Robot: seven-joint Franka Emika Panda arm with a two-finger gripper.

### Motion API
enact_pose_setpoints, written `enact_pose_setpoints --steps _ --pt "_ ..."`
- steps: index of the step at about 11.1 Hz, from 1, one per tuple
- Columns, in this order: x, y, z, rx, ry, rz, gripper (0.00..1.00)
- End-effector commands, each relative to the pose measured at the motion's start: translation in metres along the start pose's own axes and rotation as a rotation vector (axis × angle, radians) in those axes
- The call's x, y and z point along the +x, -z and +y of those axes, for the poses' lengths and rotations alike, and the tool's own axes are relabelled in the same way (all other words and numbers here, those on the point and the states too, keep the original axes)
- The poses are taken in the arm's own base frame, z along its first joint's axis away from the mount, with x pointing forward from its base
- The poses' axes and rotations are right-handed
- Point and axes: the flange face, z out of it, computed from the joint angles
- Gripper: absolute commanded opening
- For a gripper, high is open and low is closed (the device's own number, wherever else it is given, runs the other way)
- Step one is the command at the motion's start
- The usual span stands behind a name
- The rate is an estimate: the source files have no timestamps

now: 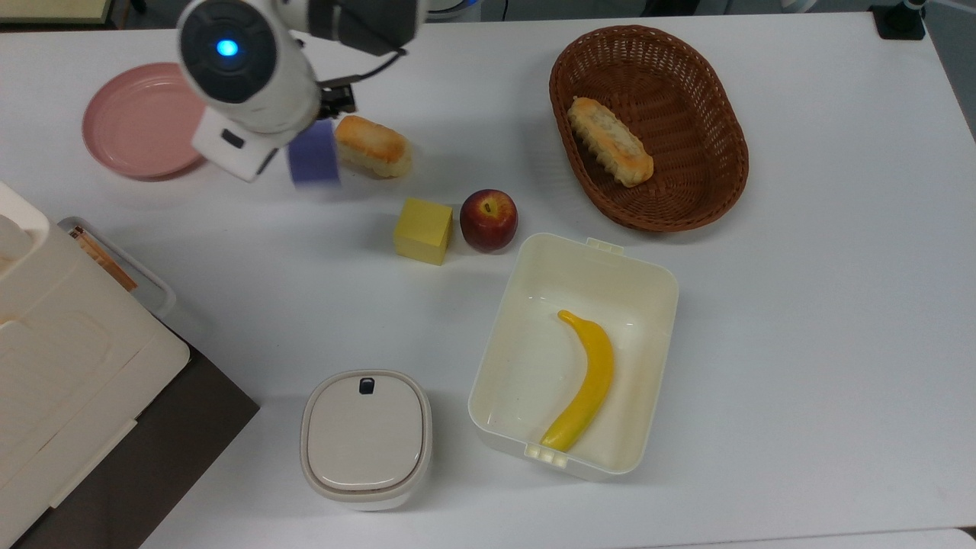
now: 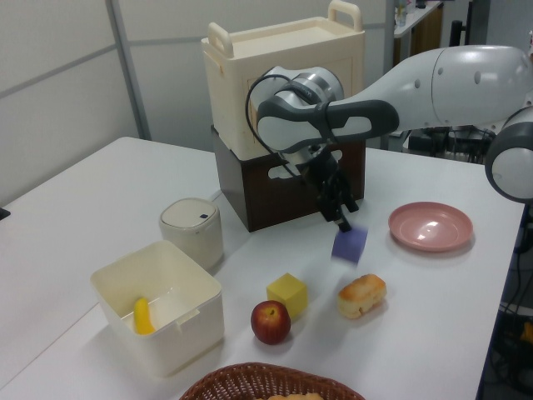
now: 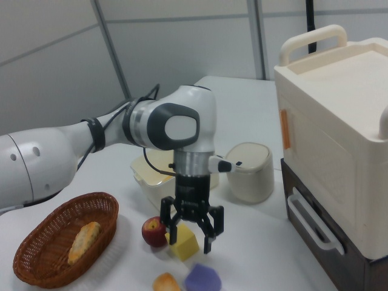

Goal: Put the purple cube on the table
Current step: 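Lower the purple cube onto the table, open the gripper, and rise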

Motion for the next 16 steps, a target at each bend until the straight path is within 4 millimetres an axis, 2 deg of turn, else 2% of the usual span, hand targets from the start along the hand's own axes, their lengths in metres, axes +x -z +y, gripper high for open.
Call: enact_pose_setpoints --steps 1,3,5,6,8,13,16 --pt "-0.017 0.031 -0.017 0.005 -0.035 0.085 1.00" --pt "-0.039 0.060 -0.029 -0.012 -0.020 0.146 1.00" --pt "-0.056 0.092 -0.031 -0.030 -0.033 0.222 1.00" --pt "-0.060 0.099 -0.033 -0.008 -0.064 0.252 1.00" --pt "-0.057 0.110 -0.031 0.008 -0.178 0.333 1.00" --pt "-0.048 0.126 -0.026 0.012 -0.229 0.477 1.00" --pt "-0.061 0.132 -0.019 0.006 -0.233 0.499 1.00"
